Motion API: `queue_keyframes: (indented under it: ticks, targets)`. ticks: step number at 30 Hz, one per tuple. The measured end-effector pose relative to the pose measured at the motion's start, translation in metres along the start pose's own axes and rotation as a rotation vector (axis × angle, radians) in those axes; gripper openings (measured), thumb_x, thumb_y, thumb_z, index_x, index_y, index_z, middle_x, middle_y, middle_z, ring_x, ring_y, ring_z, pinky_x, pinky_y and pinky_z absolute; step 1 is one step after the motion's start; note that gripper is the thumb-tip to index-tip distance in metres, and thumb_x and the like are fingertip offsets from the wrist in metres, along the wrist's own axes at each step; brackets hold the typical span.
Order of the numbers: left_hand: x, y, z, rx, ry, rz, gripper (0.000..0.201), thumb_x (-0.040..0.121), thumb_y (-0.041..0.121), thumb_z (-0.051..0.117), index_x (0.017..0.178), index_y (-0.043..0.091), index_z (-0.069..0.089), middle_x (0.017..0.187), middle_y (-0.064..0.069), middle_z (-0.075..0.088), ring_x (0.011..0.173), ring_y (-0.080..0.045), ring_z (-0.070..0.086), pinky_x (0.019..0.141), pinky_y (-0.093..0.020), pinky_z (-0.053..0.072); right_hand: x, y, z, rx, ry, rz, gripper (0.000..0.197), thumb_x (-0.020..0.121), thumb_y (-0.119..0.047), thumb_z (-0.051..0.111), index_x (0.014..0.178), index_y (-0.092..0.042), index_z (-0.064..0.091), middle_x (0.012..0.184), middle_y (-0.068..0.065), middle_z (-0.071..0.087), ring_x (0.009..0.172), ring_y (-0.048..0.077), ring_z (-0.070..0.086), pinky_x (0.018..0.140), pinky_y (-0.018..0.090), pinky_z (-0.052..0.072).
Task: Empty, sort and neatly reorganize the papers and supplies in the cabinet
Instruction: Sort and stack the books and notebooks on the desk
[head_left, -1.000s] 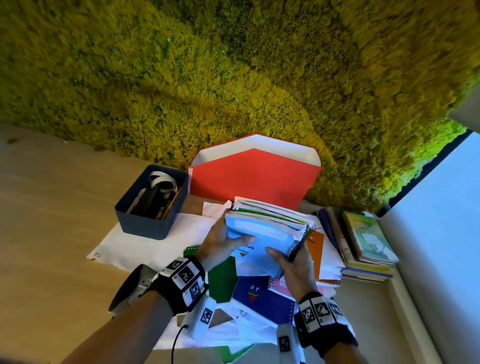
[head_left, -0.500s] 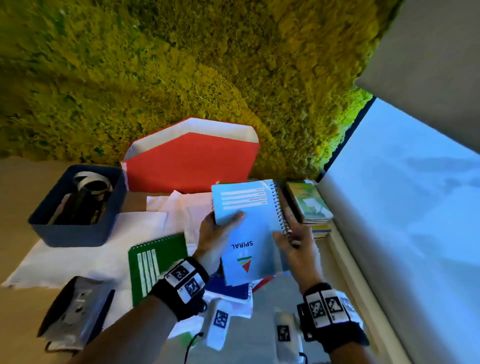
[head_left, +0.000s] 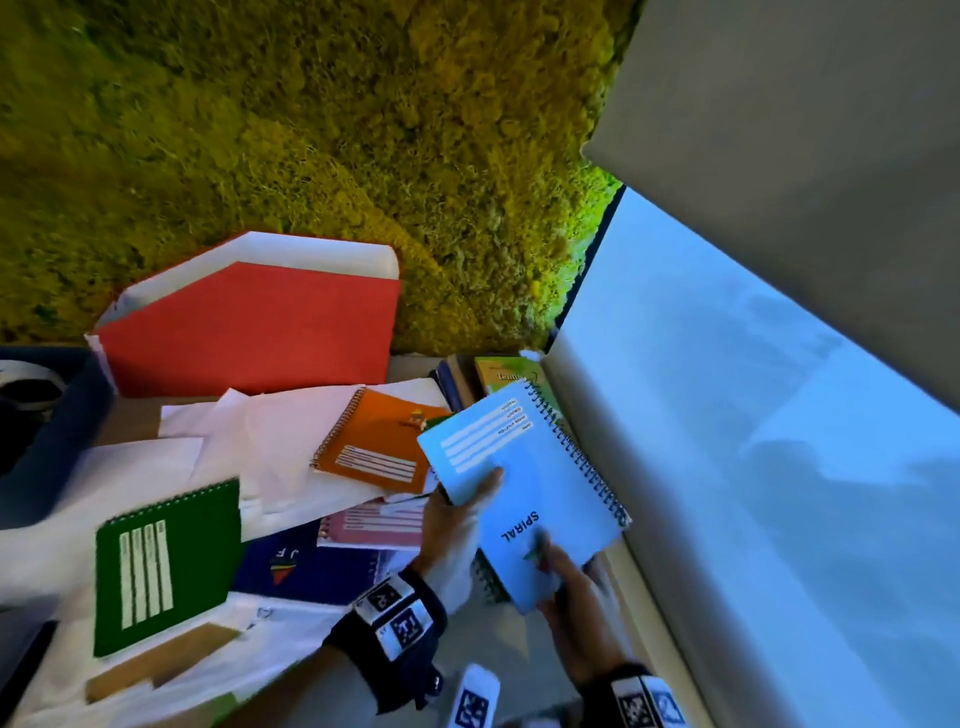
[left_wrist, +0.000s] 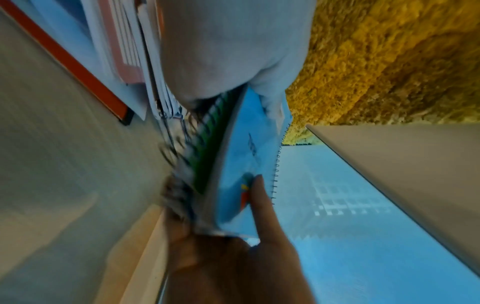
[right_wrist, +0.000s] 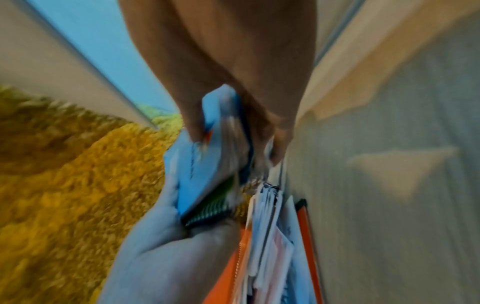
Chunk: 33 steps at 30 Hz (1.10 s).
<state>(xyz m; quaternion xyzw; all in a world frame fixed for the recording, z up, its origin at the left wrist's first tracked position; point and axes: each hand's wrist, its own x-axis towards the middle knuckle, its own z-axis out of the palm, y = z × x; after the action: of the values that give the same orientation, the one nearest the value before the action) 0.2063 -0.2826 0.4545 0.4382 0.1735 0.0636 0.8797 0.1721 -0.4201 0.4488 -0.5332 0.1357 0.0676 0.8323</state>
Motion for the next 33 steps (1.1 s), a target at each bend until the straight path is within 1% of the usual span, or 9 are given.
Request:
queue_keyframes:
  ticks: [3, 7, 9, 11, 16, 22, 27, 30, 33]
  targets:
    - [0.000, -0.010, 0.004, 0.173, -0.167, -0.059, 0.052, 0.069, 0.030, 0.089, 0.114, 0.013, 0.070, 0.112, -0.005, 0.073, 0.103, -0.021, 0.070, 0.086, -0.037, 0.056, 0.006, -0.027, -0.007, 0.000, 0.028, -0.127, 0.040, 0.084, -0.001, 0.062, 0.123, -0.011, 0.058, 0.119, 0.014, 0.067, 0.107, 0.036, 0.064, 0.090, 0.062, 0.048]
    - [0.019, -0.006, -0.019, 0.583, -0.130, -0.028, 0.057, 0.057, 0.041, 0.093, 0.092, 0.002, 0.070, 0.087, -0.004, 0.072, 0.068, -0.013, 0.067, 0.054, -0.019, 0.048, 0.014, -0.080, -0.024, -0.513, 0.033, -0.421, 0.036, 0.074, -0.014, 0.075, 0.107, -0.022, 0.061, 0.095, 0.003, 0.073, 0.088, 0.018, 0.069, 0.076, 0.040, 0.058]
    - [0.030, 0.000, -0.027, 0.972, 0.081, 0.199, 0.084, 0.042, 0.059, 0.093, 0.099, 0.008, 0.059, 0.100, -0.001, 0.061, 0.088, -0.016, 0.061, 0.071, -0.029, 0.053, 0.014, -0.104, -0.017, -0.853, -0.048, -0.580, 0.033, 0.068, -0.030, 0.073, 0.096, -0.023, 0.057, 0.080, -0.002, 0.067, 0.071, 0.000, 0.062, 0.060, 0.013, 0.047]
    - [0.034, 0.009, -0.021, 1.135, 0.077, 0.423, 0.105, 0.043, 0.055, 0.093, 0.127, 0.010, 0.046, 0.123, 0.002, 0.046, 0.113, -0.015, 0.045, 0.094, -0.031, 0.042, 0.019, -0.120, -0.009, -1.161, -0.118, -0.700, 0.037, 0.066, -0.036, 0.068, 0.098, -0.024, 0.057, 0.078, -0.013, 0.062, 0.066, -0.002, 0.052, 0.055, 0.007, 0.037]
    - [0.032, 0.015, -0.001, 0.815, -0.400, 0.315, 0.083, 0.059, 0.023, 0.093, 0.131, 0.018, 0.052, 0.128, 0.003, 0.062, 0.120, -0.014, 0.057, 0.101, -0.042, 0.048, 0.046, -0.123, 0.000, -1.580, -0.344, -0.715, 0.054, 0.063, -0.050, 0.065, 0.115, -0.032, 0.060, 0.102, -0.008, 0.071, 0.092, 0.017, 0.066, 0.075, 0.035, 0.052]
    - [0.012, -0.018, -0.013, 0.488, -0.335, 0.045, 0.050, 0.069, -0.005, 0.082, 0.115, 0.007, 0.067, 0.111, -0.006, 0.073, 0.107, -0.025, 0.068, 0.093, -0.040, 0.055, 0.061, -0.089, -0.031, -1.111, -0.300, -0.671, 0.066, 0.061, -0.034, 0.083, 0.121, -0.030, 0.056, 0.114, -0.022, 0.061, 0.103, 0.000, 0.061, 0.086, 0.024, 0.053]
    - [0.015, -0.023, -0.014, 0.512, -0.307, 0.016, 0.050, 0.068, -0.005, 0.082, 0.114, 0.009, 0.068, 0.109, -0.003, 0.074, 0.105, -0.017, 0.069, 0.092, -0.037, 0.054, 0.073, -0.037, -0.076, -0.565, -0.243, -0.290, 0.106, 0.053, -0.002, 0.086, 0.141, -0.017, 0.029, 0.127, 0.006, 0.058, 0.111, 0.018, 0.062, 0.084, 0.031, 0.055]
    - [0.017, -0.029, -0.015, 0.564, -0.283, 0.041, 0.056, 0.065, -0.002, 0.084, 0.116, 0.013, 0.065, 0.109, -0.001, 0.074, 0.104, -0.016, 0.069, 0.090, -0.037, 0.055, 0.071, -0.007, -0.086, -0.706, -0.246, -0.209, 0.096, 0.056, -0.029, 0.087, 0.136, -0.033, 0.034, 0.129, -0.005, 0.058, 0.116, 0.007, 0.057, 0.096, 0.033, 0.050]
    - [0.016, -0.034, -0.009, 0.589, -0.266, 0.066, 0.061, 0.064, -0.007, 0.084, 0.117, 0.013, 0.062, 0.108, 0.000, 0.073, 0.104, -0.014, 0.068, 0.080, -0.025, 0.056, 0.073, 0.005, -0.082, -0.833, -0.264, -0.237, 0.084, 0.065, -0.046, 0.073, 0.135, -0.028, 0.031, 0.126, -0.009, 0.052, 0.116, -0.004, 0.049, 0.092, 0.010, 0.043]
